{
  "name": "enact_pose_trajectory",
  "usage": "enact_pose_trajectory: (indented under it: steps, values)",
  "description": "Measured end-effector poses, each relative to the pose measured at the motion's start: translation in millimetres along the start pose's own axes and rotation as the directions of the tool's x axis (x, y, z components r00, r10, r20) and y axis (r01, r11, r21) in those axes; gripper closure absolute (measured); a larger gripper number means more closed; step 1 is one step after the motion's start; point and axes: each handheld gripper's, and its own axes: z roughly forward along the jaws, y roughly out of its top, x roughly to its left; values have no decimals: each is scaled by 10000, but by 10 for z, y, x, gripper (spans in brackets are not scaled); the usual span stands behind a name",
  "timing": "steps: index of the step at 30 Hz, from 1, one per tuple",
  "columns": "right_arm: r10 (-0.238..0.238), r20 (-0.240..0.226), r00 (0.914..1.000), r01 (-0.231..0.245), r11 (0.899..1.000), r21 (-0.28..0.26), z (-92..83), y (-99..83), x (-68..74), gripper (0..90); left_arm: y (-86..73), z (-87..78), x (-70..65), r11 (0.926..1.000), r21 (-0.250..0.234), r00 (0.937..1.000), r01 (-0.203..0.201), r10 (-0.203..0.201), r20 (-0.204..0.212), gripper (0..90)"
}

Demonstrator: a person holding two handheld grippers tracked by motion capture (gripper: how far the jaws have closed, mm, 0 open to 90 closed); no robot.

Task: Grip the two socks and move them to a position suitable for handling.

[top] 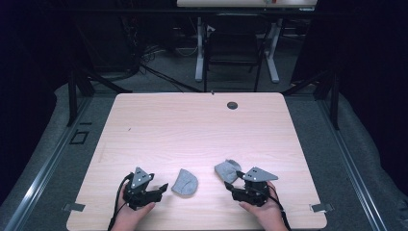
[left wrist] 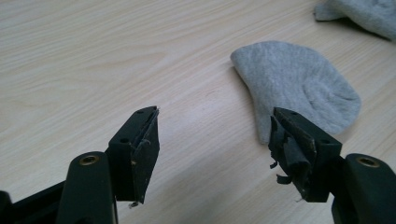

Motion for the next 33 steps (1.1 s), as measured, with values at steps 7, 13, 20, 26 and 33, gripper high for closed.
enact_pose_trajectory:
  steps: [7,13,20,26,33]
  values:
    - [-37,125,9999,34,9996,269,23,-14,-2,406,-1,16,-30,9999,-65,10000,-84,84,53,367]
    - [-32,164,9999,24,9989,466,6,-31,-6,473,5,14,9,9999,-157,9998,62,-59,199,424]
    - [10,501,9987,-38,9985,544,-39,-16,-21,613,25,20,4,9998,-176,9997,83,-79,225,478]
    - [236,582,9980,-260,9988,411,-65,-22,-39,628,64,32,-15,9997,-229,9995,91,-84,288,559]
    - [252,989,9948,-265,9996,118,-109,-5,-41,675,156,113,-58,9992,-209,9984,351,-341,450,716]
